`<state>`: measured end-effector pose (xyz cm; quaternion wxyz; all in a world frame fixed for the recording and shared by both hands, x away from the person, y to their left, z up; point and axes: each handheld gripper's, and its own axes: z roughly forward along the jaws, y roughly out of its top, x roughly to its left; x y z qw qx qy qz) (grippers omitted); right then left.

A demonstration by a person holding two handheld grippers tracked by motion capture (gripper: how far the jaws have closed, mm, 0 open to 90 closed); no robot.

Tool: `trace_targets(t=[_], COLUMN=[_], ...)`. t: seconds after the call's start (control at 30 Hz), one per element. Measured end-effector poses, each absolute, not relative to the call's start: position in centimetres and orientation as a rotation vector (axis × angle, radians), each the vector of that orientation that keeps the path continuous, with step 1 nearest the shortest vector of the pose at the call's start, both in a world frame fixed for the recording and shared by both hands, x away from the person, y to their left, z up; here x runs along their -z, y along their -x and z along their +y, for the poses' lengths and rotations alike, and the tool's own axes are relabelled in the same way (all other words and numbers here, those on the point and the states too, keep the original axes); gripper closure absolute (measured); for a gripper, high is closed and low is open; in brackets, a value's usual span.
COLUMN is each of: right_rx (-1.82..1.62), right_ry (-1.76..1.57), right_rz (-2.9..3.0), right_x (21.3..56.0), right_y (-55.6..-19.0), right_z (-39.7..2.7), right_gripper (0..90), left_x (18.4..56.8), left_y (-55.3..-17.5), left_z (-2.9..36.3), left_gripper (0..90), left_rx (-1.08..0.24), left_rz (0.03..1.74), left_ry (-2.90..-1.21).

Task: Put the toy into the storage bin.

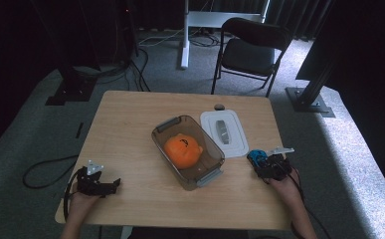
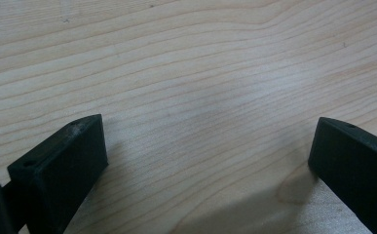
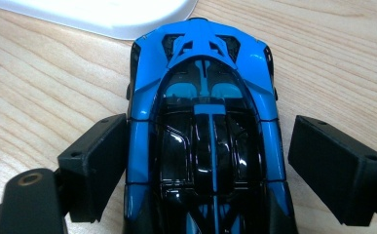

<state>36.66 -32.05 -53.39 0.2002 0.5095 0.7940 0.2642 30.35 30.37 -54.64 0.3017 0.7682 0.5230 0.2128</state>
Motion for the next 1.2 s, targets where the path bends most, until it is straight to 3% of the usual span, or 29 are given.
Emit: trace_targets(t=[1.2], right_rx=[-0.759], right_ry=[-1.496], right_rz=[2.228], right_x=[53.47], right_y=[-36.62], right_z=[-32.24], right_gripper=[21.9], left_x=[54.63], left_y=[-30.09], left_z=[30.42], left_gripper=[1.1], left_rx=[-0.564], left_rz=[1.390], left_ry=[-2.038])
